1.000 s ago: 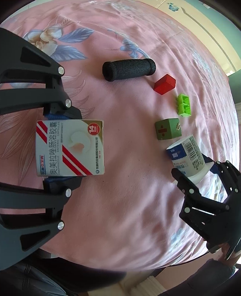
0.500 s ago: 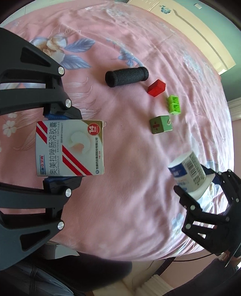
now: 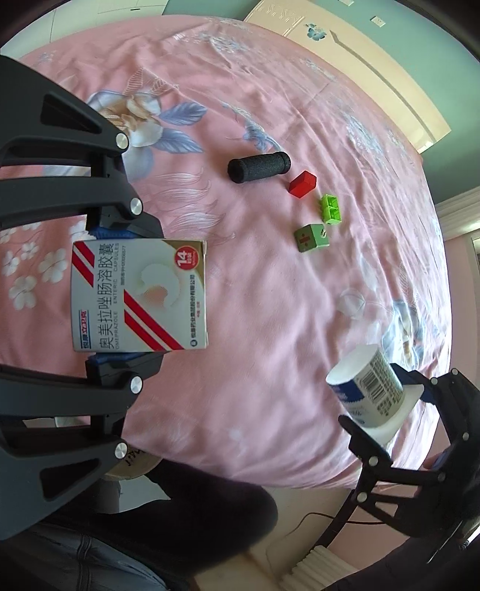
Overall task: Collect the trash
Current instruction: 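Carry the medicine box and yogurt cup over the wastebasket with both tools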
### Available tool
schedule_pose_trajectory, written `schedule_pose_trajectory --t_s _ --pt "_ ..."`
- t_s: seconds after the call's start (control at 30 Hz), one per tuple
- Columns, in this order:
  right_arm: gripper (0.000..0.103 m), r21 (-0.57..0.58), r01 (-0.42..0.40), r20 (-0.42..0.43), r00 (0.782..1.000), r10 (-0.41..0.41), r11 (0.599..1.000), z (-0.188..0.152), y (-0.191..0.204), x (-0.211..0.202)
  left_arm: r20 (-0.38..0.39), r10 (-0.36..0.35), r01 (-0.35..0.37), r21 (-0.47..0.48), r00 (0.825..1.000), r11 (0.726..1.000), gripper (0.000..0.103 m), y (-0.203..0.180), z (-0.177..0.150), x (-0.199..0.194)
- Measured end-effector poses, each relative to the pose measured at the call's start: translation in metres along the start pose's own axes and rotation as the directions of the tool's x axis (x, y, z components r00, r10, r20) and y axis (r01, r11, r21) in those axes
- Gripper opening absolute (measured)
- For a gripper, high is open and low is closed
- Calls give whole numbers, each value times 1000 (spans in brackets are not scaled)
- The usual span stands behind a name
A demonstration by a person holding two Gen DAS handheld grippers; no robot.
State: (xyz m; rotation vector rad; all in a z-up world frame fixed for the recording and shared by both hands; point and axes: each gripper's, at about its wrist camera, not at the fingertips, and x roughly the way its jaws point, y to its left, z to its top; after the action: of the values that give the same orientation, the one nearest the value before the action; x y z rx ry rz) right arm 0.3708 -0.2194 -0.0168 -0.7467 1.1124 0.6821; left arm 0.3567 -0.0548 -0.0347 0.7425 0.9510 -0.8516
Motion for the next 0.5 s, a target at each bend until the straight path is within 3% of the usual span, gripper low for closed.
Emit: schedule_pose_trajectory --t_s 0.5 --pt "62 -78 15 25 1000 -13 997 -18 100 -34 18 17 -17 19 1000 1000 45 -43 -37 -36"
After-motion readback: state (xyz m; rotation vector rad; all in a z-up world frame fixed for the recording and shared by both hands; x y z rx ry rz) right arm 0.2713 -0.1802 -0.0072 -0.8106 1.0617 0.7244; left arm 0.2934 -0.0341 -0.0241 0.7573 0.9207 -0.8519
